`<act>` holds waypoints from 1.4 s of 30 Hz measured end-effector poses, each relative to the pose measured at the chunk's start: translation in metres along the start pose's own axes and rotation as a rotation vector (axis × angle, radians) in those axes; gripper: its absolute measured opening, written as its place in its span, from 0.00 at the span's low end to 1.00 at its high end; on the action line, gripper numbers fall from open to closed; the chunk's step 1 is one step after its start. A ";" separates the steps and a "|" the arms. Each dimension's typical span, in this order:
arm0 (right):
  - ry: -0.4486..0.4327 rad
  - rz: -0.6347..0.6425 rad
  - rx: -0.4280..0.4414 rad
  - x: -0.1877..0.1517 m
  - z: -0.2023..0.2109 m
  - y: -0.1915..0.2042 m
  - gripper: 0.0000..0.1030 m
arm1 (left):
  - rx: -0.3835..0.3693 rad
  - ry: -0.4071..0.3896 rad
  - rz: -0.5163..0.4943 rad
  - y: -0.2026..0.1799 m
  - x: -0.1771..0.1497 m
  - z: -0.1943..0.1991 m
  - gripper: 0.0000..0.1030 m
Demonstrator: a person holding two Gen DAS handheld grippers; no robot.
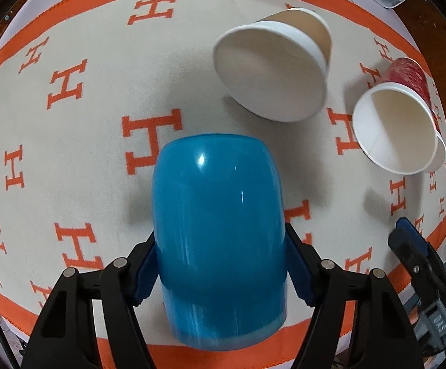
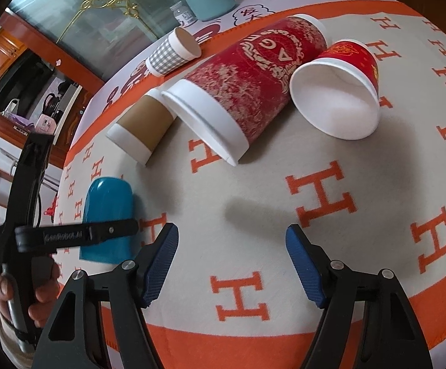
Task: Flip cup upside down
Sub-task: 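Close the left gripper around the blue cup's body, then lift the blue cup with the left gripper and bring it toward the right tool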
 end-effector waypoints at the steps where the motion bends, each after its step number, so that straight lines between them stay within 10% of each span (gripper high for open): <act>1: 0.000 -0.005 0.001 0.001 0.000 -0.002 0.70 | 0.000 -0.007 -0.001 -0.001 -0.002 0.002 0.68; 29: -0.058 0.000 0.002 -0.034 0.059 -0.030 0.70 | -0.047 -0.244 0.040 -0.090 -0.121 0.049 0.66; 42: -0.045 -0.003 -0.012 -0.050 0.070 -0.057 0.70 | -0.019 -0.227 0.039 -0.103 -0.140 0.024 0.66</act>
Point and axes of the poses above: each gripper's, at about its wrist camera, not at the fingertips, and z roughly against the way its jaws point, y to its left, x to its top, the point moved 6 cm from there along -z, roughly the way its jaws point, and after that the axes turned 5 degrees about -y, right-handed, at the moved point
